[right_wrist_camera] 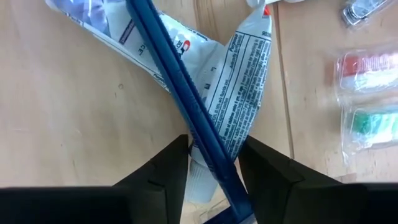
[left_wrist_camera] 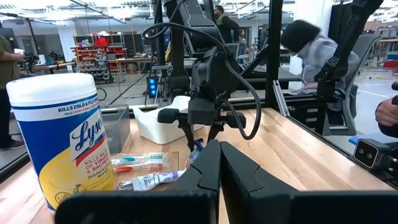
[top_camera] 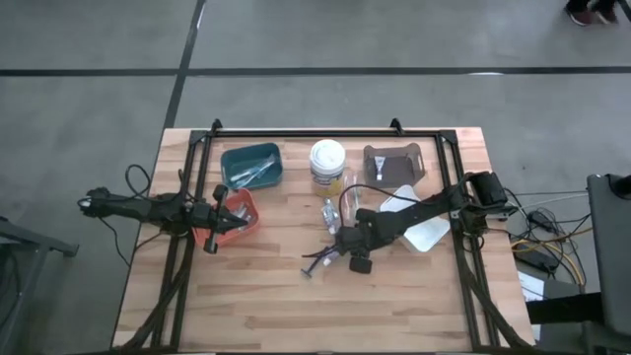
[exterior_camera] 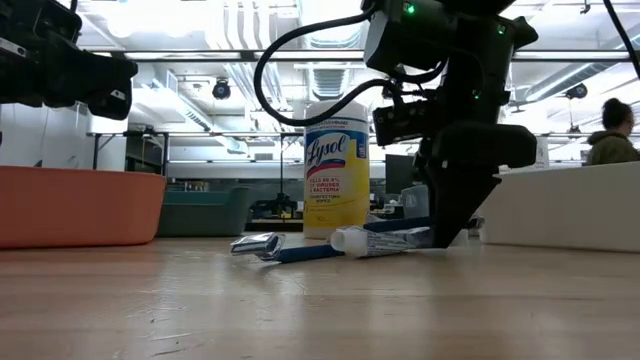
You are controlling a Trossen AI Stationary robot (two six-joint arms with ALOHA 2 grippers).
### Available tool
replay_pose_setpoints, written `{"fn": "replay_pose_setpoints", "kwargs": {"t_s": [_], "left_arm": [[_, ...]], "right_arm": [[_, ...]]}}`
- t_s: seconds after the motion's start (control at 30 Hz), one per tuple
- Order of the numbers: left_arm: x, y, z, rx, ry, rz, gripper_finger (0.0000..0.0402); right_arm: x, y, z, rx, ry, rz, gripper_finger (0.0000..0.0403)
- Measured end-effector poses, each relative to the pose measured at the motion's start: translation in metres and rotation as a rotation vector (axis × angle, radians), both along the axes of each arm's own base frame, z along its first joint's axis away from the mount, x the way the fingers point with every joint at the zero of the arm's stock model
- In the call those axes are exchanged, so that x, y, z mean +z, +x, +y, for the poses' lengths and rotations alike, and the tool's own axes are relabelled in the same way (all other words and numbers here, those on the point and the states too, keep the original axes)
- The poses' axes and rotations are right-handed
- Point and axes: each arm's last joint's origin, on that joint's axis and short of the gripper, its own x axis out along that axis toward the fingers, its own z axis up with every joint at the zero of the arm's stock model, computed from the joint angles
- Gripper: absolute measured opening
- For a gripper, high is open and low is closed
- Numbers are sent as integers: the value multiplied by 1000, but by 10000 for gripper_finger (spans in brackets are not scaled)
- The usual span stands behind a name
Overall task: Pick & Place Travel size toiletries
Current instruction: Put the top razor into the white bin
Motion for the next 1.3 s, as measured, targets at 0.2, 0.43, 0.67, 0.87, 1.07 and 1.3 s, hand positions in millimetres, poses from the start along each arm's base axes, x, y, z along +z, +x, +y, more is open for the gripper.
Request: {"fn": "replay_pose_setpoints", "kwargs": {"t_s": [0.2,0.43,0.67,0.87,1.07,1.3], "left_arm": [[0,0,0,0,0,0,7],[0,0,0,0,0,0,7],[0,0,0,0,0,0,7],[0,0,0,0,0,0,7],[0,0,0,0,0,0,7],[0,0,0,0,0,0,7]], "right_arm": [[0,0,0,3,0,-2,163],[3,2,0,10,-24,-11,210],[10,5,1,29,-32,-8,233],[13,5,1,29,-34,4,237],[12,5,0,29,-36,9,235],[13,6,0,33,-34,-5,222]]}}
